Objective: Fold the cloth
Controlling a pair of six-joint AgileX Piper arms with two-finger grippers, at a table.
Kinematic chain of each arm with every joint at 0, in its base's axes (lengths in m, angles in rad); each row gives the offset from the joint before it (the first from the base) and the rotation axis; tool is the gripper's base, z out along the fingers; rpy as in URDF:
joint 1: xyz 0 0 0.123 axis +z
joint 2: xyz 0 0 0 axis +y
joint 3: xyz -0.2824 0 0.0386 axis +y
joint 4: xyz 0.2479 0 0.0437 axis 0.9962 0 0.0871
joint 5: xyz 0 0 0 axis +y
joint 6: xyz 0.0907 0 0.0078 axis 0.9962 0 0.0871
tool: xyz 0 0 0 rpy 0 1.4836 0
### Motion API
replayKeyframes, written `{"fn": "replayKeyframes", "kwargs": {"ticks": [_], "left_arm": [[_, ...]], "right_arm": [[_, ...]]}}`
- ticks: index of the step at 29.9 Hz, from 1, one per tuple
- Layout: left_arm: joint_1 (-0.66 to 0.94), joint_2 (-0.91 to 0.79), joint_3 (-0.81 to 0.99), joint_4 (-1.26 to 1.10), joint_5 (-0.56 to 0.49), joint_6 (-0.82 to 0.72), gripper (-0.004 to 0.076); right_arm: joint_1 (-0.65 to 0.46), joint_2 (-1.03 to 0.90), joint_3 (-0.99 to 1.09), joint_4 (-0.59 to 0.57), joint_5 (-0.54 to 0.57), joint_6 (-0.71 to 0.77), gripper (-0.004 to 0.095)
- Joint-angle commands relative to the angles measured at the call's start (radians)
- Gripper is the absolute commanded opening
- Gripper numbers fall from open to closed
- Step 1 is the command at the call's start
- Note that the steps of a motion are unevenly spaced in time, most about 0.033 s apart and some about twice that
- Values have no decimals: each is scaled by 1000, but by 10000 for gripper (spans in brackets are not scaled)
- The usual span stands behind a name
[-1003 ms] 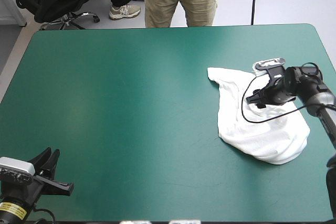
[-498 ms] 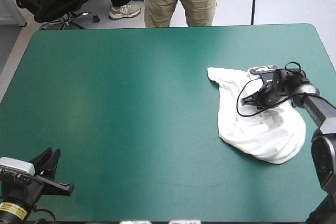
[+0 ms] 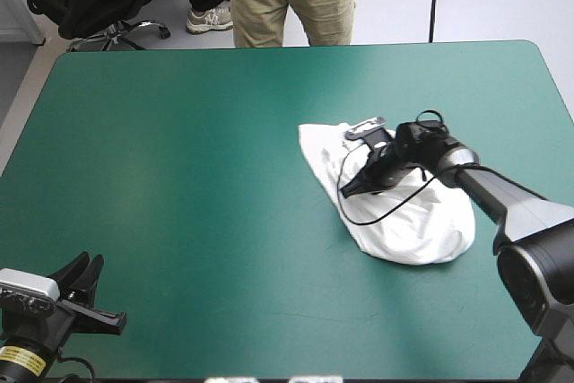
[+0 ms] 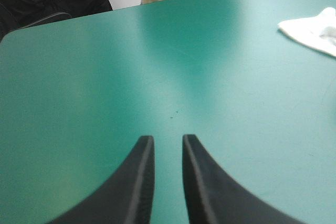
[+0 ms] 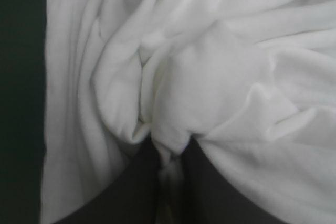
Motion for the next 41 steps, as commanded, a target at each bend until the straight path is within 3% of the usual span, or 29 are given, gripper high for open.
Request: {"fn": "replayKeyframes", "kwargs": {"ticks": [1, 7, 14, 20, 23, 26, 32, 34, 41], "left_arm": [[0, 16, -24, 18, -91, -8, 141], [0, 16, -24, 22, -103, -8, 141], [0, 16, -24, 22, -109, -8, 141], [0, 16, -24, 24, -109, -8, 141], [0, 16, -24, 24, -109, -8, 141], [0, 16, -24, 22, -109, -8, 141], [0, 16, -24, 20, -109, -8, 142], [0, 16, -24, 13, -109, -8, 142], [0, 18, -24, -3, -105, -43, 167]], "right_arm": [[129, -48, -103, 48, -22, -11, -7], [334, -48, -166, 48, -18, -9, -8], [499, -17, -166, 51, -41, -5, -8], [534, -13, -178, 24, -53, 4, -7], [519, -13, -197, -92, -43, 80, 10], [481, -13, -220, -182, -11, 129, 171], [407, -13, -265, -176, 82, 127, 613], [395, -13, -281, -180, 118, 127, 669], [395, -99, -357, -177, 190, 124, 662]]}}
